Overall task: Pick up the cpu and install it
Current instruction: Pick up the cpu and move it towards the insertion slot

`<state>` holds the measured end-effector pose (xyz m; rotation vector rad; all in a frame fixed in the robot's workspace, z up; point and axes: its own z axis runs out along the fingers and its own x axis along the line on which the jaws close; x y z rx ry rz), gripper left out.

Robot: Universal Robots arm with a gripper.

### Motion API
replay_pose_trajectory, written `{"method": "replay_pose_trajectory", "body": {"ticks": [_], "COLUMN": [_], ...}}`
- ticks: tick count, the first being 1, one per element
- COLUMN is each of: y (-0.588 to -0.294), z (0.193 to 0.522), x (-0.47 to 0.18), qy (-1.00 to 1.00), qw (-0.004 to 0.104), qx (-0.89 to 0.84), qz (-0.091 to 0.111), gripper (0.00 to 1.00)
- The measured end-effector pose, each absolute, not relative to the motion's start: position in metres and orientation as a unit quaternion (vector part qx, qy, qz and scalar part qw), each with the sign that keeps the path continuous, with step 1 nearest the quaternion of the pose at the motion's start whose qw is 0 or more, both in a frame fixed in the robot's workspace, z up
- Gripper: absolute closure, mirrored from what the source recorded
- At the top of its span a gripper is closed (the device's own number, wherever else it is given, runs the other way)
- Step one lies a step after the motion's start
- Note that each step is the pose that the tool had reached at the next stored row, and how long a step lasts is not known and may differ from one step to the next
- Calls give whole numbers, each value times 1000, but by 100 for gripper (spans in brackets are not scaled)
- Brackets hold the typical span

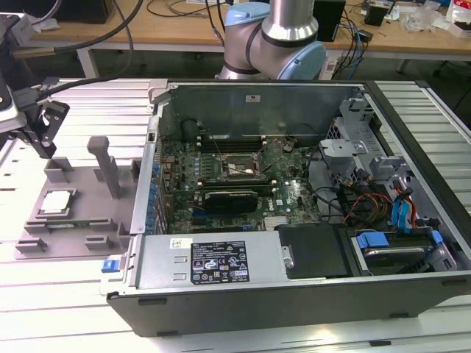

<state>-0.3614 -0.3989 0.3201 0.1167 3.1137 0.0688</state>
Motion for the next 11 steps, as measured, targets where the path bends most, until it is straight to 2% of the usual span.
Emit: {"method": "replay_pose_trajectory", "body": {"ticks": [11], "y": [-399], "z": [313], "x": [-372], "qy": [999], "qw": [13], "qx": [37], "qz": [22], "gripper": [89]}}
